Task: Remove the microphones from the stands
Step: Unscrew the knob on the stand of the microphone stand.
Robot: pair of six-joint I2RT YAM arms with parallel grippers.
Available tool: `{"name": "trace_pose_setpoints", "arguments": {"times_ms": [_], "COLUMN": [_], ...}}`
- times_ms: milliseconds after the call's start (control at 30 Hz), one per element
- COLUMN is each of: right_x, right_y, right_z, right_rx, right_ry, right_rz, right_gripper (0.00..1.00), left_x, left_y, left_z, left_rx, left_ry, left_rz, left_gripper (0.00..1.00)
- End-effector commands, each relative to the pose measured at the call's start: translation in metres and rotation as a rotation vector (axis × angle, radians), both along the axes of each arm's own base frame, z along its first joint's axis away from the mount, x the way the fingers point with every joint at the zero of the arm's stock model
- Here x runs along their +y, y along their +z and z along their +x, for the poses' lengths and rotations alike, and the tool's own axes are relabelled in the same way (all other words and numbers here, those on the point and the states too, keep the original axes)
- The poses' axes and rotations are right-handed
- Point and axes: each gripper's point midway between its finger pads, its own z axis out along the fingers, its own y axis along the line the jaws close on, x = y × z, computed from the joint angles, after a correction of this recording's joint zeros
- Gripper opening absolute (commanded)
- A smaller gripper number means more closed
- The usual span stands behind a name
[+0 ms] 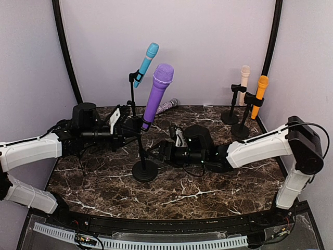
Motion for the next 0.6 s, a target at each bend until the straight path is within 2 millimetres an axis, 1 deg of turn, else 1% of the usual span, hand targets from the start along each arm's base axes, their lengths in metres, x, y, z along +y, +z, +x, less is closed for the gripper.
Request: {"name": "trace_pose_setpoints", "arguments": {"times_ms": [0,67,333,433,567], "right_x": [0.018,0.022,0.037,0.042,0.044], "right_y": [0.015,0.018,0.017,0.012,0.007], "right_z": [0.003,0.004,0.008,0.007,0.007], "right_rx": [0.069,0.069,0.083,0.099,0.113], "right_ry": [0.02,0.028,0.052,0.064,0.068], "right_rz": [0.125,0.148,0.179,0.186,0.196], "right_gripper": [0.76,0.73,0.67,0.64,0.6], "left_x": [-0.001,-0.001,-0.002,-0.002,-0.002], "left_y": [-0.014,-0.014,-0.013,-0.013,-0.014], "left_z": [-0.006,-0.007,-0.008,-0.009,-0.009], "left_rx": [0.045,0.044,0.04,0.038,0.036], "left_ry": [-0.014,-0.015,-0.019,-0.021,-0.019], "left_rz": [0.04,0.04,0.041,0.043,0.047], "left_gripper": [0.0,0.0,0.0,0.0,0.0]}}
